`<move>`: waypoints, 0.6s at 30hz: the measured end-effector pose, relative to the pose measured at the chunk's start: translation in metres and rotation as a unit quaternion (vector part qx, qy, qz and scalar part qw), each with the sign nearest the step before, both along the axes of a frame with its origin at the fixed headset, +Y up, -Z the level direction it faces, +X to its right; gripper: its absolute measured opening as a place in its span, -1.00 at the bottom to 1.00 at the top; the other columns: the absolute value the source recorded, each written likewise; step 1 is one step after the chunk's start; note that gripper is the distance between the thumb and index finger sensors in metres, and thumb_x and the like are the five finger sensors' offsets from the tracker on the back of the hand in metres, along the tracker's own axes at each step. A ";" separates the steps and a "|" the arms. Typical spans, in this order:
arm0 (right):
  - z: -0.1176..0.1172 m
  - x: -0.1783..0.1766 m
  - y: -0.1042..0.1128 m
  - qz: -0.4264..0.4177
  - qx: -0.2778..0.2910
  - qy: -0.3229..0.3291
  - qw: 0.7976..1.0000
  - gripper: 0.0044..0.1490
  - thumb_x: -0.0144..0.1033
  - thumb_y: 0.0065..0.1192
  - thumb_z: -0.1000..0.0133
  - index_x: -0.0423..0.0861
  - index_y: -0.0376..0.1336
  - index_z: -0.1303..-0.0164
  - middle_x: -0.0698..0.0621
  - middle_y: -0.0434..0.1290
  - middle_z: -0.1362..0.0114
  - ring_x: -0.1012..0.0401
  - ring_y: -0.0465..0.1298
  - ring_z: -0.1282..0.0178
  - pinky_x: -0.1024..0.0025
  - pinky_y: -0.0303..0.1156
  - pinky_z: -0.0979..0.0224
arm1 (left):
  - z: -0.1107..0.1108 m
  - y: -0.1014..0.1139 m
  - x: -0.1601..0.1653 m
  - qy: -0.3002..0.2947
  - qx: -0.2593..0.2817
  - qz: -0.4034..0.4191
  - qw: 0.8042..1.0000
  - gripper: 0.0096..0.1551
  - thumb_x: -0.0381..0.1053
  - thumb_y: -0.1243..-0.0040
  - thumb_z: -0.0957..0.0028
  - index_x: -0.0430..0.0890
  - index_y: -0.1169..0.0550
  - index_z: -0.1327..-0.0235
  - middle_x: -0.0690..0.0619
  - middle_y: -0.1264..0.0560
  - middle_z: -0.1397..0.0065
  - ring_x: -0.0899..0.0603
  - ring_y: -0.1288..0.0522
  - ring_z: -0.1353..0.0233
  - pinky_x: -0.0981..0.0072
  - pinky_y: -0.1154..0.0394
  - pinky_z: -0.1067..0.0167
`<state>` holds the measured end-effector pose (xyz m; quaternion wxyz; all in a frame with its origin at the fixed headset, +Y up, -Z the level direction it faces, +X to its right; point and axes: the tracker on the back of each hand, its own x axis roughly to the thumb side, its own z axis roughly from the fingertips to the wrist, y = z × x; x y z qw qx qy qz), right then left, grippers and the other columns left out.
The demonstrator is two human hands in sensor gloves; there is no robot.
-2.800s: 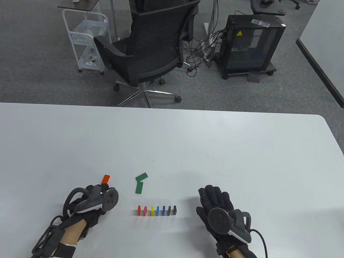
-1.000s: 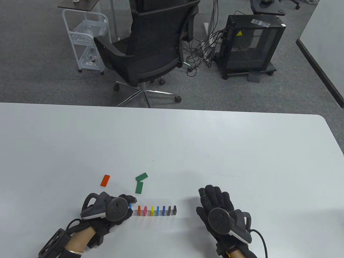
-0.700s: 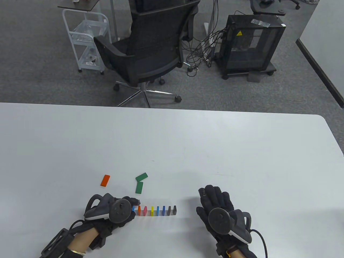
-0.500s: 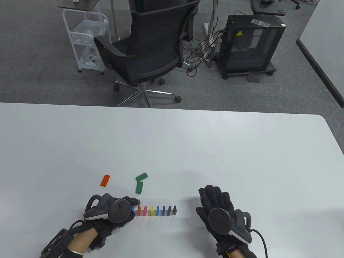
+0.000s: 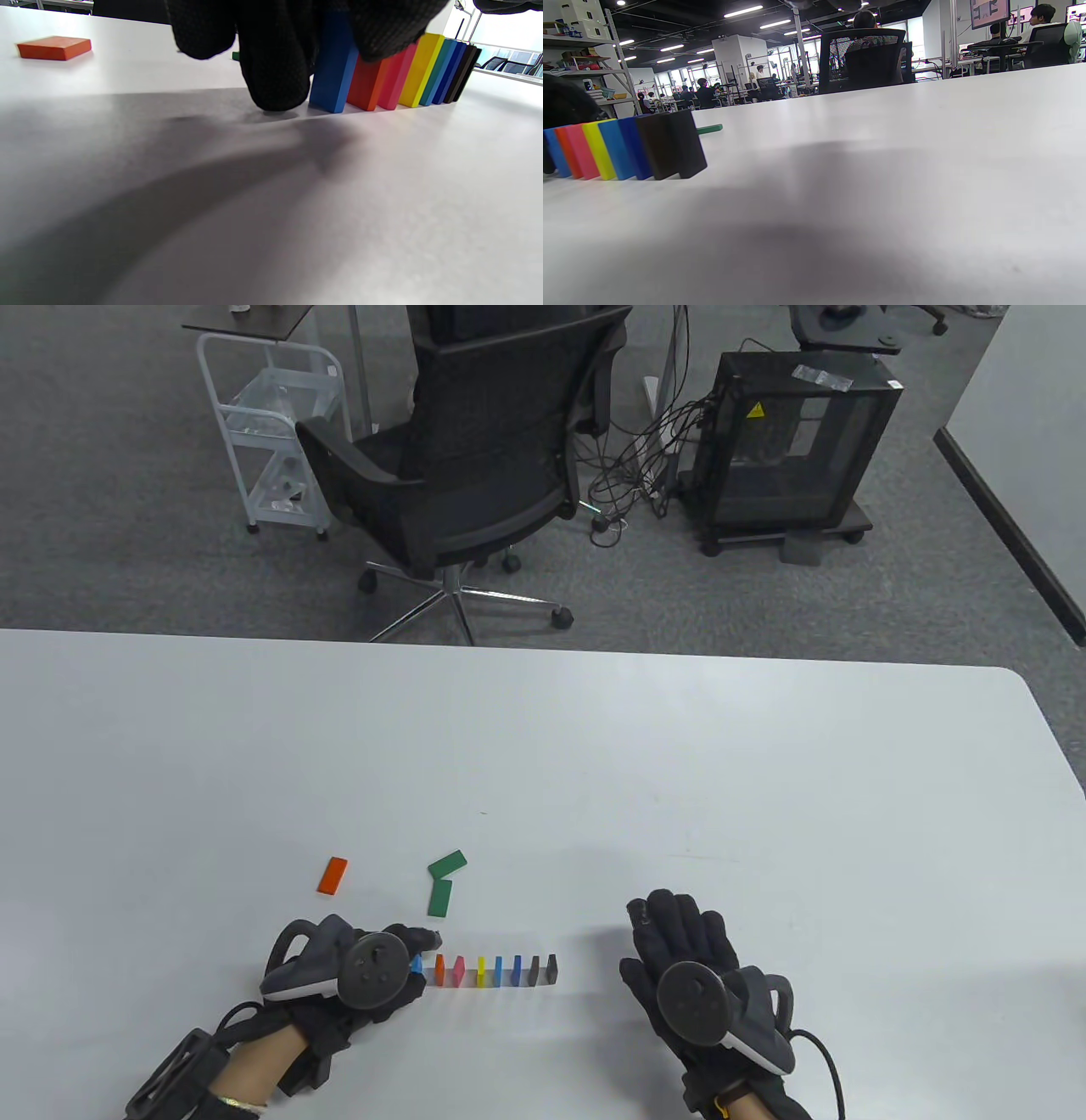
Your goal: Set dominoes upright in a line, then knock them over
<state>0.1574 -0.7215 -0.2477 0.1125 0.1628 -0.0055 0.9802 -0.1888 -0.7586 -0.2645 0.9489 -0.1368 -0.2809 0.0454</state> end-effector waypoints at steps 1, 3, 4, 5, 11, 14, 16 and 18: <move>0.000 0.000 0.000 0.000 0.000 0.000 1.000 -0.14 0.06 -0.25 -0.26 -0.11 -0.03 -0.75 -0.16 -0.09 -0.78 -0.11 -0.03 -0.76 -0.02 -0.21 -0.72 | 0.000 0.001 0.000 0.001 0.000 0.000 1.000 -0.33 0.11 -0.13 -0.38 -0.16 -0.35 -0.67 -0.14 -0.50 -0.56 -0.02 -0.65 -0.27 0.08 -0.46 -0.44; 0.000 0.000 0.000 0.000 0.000 0.000 1.000 -0.14 0.06 -0.25 -0.26 -0.11 -0.03 -0.75 -0.16 -0.08 -0.78 -0.11 -0.03 -0.77 -0.02 -0.21 -0.72 | 0.000 0.003 -0.001 -0.001 -0.003 -0.001 1.000 -0.30 0.13 -0.13 -0.38 -0.17 -0.33 -0.68 -0.15 -0.48 -0.58 -0.03 -0.64 -0.29 0.06 -0.45 -0.46; 0.000 0.000 0.000 0.000 0.000 0.000 1.000 -0.14 0.06 -0.25 -0.26 -0.11 -0.03 -0.76 -0.16 -0.09 -0.78 -0.11 -0.03 -0.77 -0.02 -0.21 -0.72 | 0.001 0.005 -0.002 -0.002 -0.010 -0.004 1.000 -0.28 0.14 -0.13 -0.38 -0.17 -0.31 -0.70 -0.16 -0.46 -0.60 -0.05 -0.63 -0.32 0.04 -0.43 -0.48; 0.000 0.000 0.000 0.000 0.000 0.000 1.000 -0.14 0.06 -0.25 -0.26 -0.11 -0.03 -0.76 -0.16 -0.08 -0.78 -0.11 -0.03 -0.76 -0.02 -0.21 -0.72 | 0.000 0.009 -0.004 -0.003 -0.021 -0.008 1.000 -0.25 0.16 -0.13 -0.38 -0.18 -0.29 -0.73 -0.18 -0.42 -0.63 -0.07 -0.60 -0.36 0.00 -0.40 -0.51; 0.000 0.000 0.000 0.001 -0.001 0.001 1.000 -0.14 0.06 -0.25 -0.26 -0.11 -0.03 -0.75 -0.16 -0.08 -0.78 -0.11 -0.03 -0.77 -0.02 -0.21 -0.72 | -0.008 0.030 -0.030 0.059 0.020 -0.040 0.997 -0.23 0.14 -0.15 -0.39 -0.13 -0.26 -0.78 -0.18 -0.33 -0.73 -0.14 -0.47 -0.57 -0.14 -0.25 -0.64; 0.000 -0.001 0.000 0.001 -0.002 0.003 1.000 -0.13 0.06 -0.25 -0.26 -0.11 -0.03 -0.76 -0.16 -0.09 -0.78 -0.11 -0.03 -0.77 -0.02 -0.22 -0.72 | -0.022 0.031 -0.048 0.101 0.043 -0.058 0.992 -0.24 0.14 -0.15 -0.39 -0.09 -0.26 -0.79 -0.16 -0.29 -0.77 -0.16 -0.42 -0.64 -0.17 -0.19 -0.67; 0.001 -0.002 -0.001 0.000 -0.003 0.006 1.000 -0.14 0.06 -0.25 -0.26 -0.11 -0.03 -0.76 -0.16 -0.09 -0.78 -0.11 -0.03 -0.77 -0.02 -0.22 -0.72 | -0.036 0.026 -0.058 0.128 0.037 -0.066 0.989 -0.26 0.14 -0.15 -0.39 -0.05 -0.26 -0.79 -0.12 -0.27 -0.79 -0.16 -0.36 -0.68 -0.19 -0.14 -0.69; 0.001 -0.003 -0.002 0.001 -0.004 0.009 1.000 -0.14 0.06 -0.25 -0.26 -0.10 -0.03 -0.76 -0.15 -0.09 -0.78 -0.11 -0.03 -0.77 -0.01 -0.22 -0.72 | -0.052 0.020 -0.065 0.159 0.021 -0.089 0.983 -0.27 0.13 -0.14 -0.40 -0.02 -0.25 -0.79 -0.09 -0.25 -0.81 -0.17 -0.31 -0.72 -0.20 -0.09 -0.71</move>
